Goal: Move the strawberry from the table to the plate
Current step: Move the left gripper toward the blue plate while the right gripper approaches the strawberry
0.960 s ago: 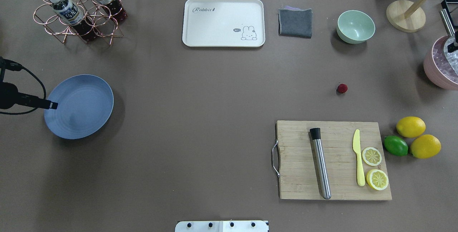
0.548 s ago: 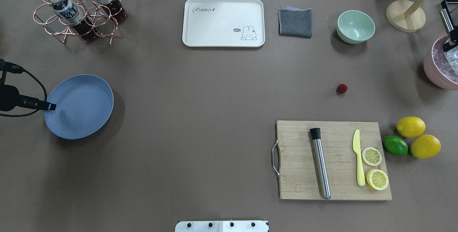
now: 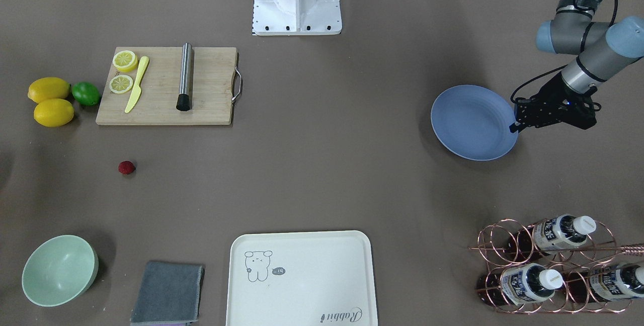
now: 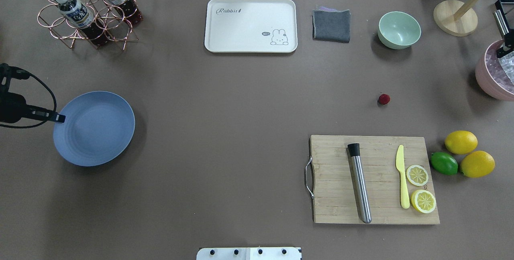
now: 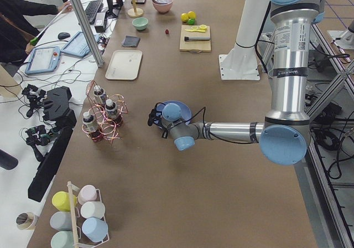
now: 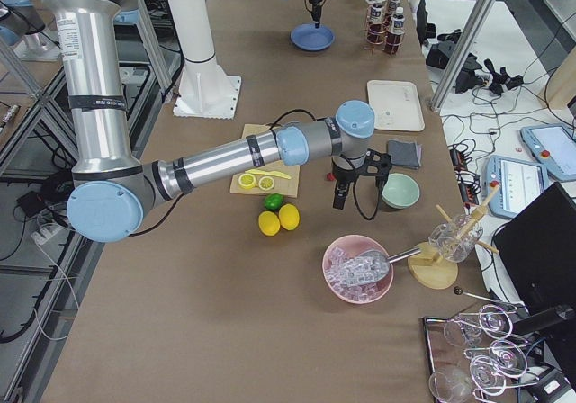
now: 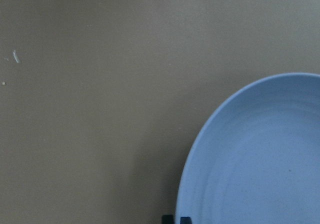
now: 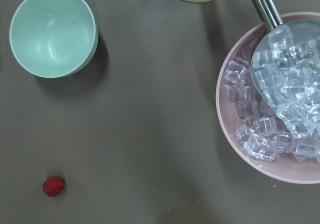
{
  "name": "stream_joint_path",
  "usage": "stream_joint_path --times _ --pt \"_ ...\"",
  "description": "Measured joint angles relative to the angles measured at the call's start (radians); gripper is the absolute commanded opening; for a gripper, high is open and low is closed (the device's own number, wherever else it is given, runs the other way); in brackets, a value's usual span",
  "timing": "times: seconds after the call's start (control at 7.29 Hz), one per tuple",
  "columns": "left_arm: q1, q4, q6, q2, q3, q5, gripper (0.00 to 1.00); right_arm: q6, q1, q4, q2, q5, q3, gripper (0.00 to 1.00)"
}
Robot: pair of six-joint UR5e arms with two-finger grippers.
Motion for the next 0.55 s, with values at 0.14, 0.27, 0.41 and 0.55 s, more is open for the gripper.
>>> stream_joint_path --times 0.14,0.27,0.41,0.55 --pt "-0.009 0.050 -0.045 -0.027 -0.041 -0.050 0.00 0.000 -0.003 0.000 0.001 0.001 0.000 1.00" --pt "-0.013 0.148 -0.080 -0.072 -0.103 -0.074 0.00 0.000 -0.014 0.001 0.004 0.001 -0.001 1.00" --pt "-0.009 0.273 -0.119 -0.141 -0.169 -0.072 0.00 0.001 -0.035 0.019 0.006 0.000 -0.008 1.00" --pt "0.018 0.374 -0.176 -0.212 -0.222 -0.042 0.00 0.016 -0.061 0.064 0.008 -0.002 -0.028 1.00"
